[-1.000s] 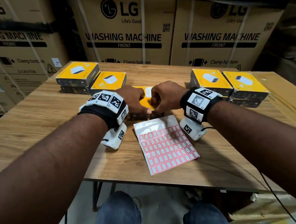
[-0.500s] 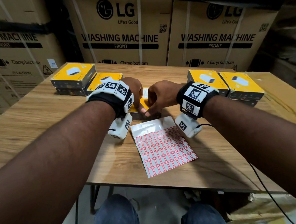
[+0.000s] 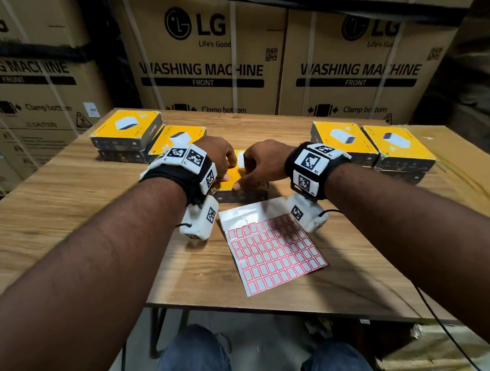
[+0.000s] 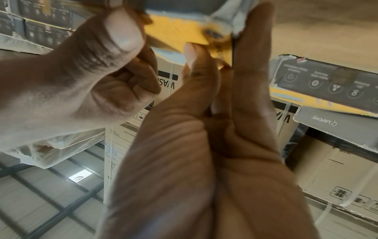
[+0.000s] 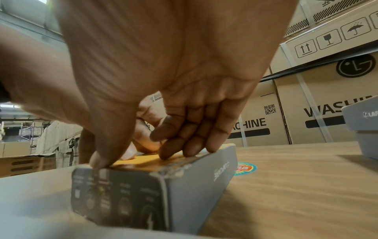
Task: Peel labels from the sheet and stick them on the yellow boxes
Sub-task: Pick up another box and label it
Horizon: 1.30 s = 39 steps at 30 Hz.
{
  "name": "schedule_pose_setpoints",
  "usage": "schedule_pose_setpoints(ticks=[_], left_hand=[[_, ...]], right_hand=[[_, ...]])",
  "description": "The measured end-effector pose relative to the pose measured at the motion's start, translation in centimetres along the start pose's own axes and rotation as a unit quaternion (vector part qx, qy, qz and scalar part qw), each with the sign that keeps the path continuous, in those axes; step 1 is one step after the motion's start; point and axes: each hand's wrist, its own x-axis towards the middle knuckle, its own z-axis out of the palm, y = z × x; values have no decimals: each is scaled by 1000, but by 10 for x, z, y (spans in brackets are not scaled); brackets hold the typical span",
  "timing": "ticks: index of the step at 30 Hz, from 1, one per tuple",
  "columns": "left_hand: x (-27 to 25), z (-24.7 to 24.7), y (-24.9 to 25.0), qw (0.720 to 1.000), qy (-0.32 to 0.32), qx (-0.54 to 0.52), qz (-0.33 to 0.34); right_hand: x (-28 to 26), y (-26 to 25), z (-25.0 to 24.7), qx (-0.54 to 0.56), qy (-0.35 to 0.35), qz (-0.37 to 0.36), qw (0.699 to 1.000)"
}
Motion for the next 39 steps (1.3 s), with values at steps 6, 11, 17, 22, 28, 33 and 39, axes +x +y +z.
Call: schedule_pose_setpoints(ticks=[6,11,17,22,28,33,39], left_hand=[[-4,-4,3,999,-13,11,31],[-6,-3,2,999,8,24,40],[-5,-3,0,999,3,11,36],[-10,-3,0,999,5,21,42],[-18,-1,6,998,14,44,37],[-28,11,3,997,53,53,-12],[-35,16,-11,993,8,-100,-60]], right_hand=[[4,-2,0,-14,-9,-4,1000],[4,-2,-1,20,-19,-1,1000],[2,-6,0,-19,-48,-3,999],[1,-7,1,-26,-24,2,999],[-7,-5,0,-37,-15,2,999],[-15,8,11,9,39,71,997],[-24,12,13,83,23,46,995]])
